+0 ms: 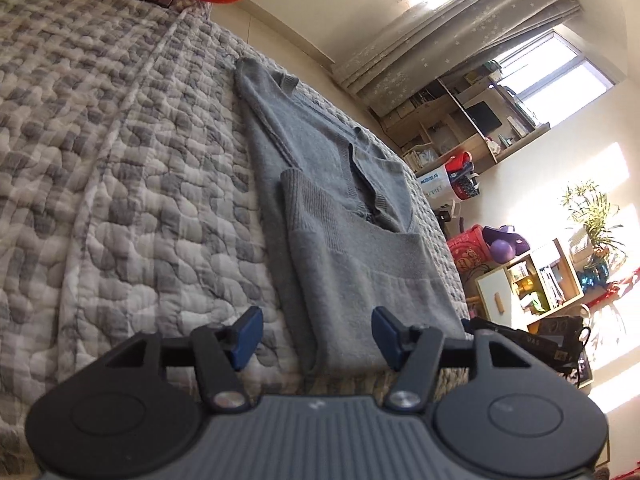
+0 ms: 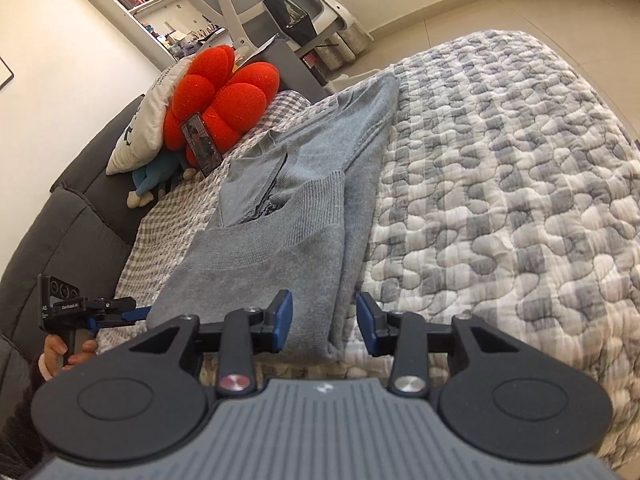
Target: Fold clothes
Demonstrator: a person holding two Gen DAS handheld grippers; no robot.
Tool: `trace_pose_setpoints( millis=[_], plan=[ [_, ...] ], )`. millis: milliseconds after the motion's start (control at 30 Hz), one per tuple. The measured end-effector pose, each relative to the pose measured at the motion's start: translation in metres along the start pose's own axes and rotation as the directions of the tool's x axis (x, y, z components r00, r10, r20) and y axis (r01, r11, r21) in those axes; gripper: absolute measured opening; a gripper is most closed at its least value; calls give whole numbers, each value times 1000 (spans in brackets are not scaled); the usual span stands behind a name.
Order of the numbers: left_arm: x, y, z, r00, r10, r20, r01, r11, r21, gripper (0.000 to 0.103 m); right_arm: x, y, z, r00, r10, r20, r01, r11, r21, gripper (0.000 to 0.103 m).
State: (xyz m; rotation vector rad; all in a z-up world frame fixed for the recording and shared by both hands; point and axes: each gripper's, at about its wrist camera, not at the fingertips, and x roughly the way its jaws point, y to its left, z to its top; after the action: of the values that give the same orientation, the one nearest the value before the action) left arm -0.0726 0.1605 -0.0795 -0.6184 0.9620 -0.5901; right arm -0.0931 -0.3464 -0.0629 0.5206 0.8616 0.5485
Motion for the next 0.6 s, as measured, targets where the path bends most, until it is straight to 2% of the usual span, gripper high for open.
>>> trace_pose_setpoints(
  millis=[167,300,367,600],
  plan=[
    [9,7,-6,998,-30,-53,27,998,-63,61,-2,-9,-6,999,2,-51,1,998,60,43],
    [16,9,-10,997,-59,-57,53,993,-104,59,-2,-14,-10,996,50,-79,-41,993,109,43],
    [20,8,-11,996,-67,-66,59,992,-109,54,-1,-16,-10,994,69,-84,-58,989,133,43],
    [32,1,-12,991,-86,-104,75,992,-106,54,1,-22,-8,990,111,-87,-94,980,175,43]
  ],
)
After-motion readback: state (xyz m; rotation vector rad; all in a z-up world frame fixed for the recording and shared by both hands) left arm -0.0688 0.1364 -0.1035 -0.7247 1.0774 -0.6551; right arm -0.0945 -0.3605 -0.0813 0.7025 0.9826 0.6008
